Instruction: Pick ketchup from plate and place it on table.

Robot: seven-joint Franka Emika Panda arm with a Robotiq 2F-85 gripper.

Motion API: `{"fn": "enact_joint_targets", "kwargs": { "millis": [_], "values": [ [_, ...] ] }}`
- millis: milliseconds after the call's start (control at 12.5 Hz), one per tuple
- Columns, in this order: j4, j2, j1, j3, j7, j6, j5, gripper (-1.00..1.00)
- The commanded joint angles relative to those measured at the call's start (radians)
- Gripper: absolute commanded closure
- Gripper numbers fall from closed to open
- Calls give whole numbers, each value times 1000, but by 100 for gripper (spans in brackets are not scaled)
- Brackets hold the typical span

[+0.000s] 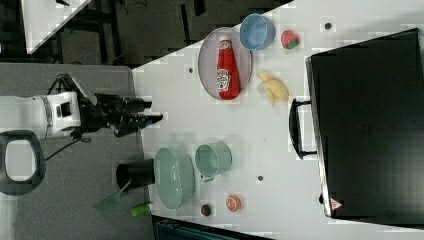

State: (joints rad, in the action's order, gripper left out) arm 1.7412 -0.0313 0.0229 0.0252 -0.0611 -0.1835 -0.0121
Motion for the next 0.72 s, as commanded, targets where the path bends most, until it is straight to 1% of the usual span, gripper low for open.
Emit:
{"fn": "enact_joint_targets", "kwargs": {
  "millis": [80, 240, 480, 720],
  "values": [
    [49, 166, 102, 39, 79, 152, 37, -58],
    [49, 138, 101, 45, 43, 146, 37, -100],
    [48, 57, 94, 61, 6, 99, 38, -100],
    [46, -47, 84, 89, -31, 5, 38, -100]
  ]
}}
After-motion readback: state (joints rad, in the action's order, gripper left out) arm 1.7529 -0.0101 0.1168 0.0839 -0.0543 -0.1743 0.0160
